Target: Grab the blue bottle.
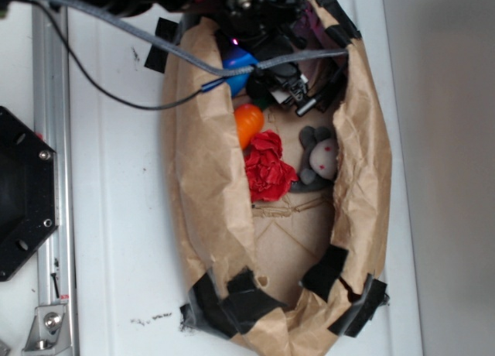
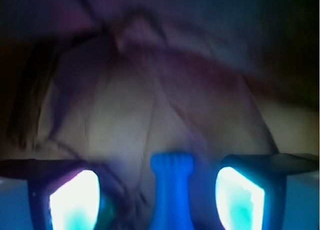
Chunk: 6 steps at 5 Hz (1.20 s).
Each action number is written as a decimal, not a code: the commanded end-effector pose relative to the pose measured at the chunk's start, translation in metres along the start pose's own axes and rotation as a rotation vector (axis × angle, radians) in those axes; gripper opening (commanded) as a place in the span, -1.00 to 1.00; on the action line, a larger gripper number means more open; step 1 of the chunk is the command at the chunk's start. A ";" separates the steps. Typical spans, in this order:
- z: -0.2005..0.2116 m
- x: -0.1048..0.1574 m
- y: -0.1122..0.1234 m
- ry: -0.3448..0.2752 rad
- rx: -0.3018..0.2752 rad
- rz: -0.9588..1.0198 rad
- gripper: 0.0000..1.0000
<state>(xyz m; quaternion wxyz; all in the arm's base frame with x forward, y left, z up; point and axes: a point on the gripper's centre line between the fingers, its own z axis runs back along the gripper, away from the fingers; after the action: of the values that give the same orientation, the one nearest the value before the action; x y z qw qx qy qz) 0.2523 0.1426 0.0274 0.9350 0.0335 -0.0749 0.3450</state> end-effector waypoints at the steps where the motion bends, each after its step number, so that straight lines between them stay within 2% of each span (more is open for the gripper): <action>1: 0.004 0.003 0.028 -0.017 0.023 0.058 1.00; 3: -0.001 0.002 0.027 -0.002 0.032 0.070 1.00; 4: -0.001 0.002 0.025 -0.001 0.031 0.059 -0.38; 5: -0.002 0.001 0.022 0.015 0.039 0.045 -1.00; 6: -0.003 0.004 0.019 0.012 0.042 0.041 -1.00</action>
<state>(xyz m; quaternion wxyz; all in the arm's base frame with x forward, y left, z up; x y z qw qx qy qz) 0.2481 0.1456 0.0205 0.9341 0.0438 -0.0537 0.3503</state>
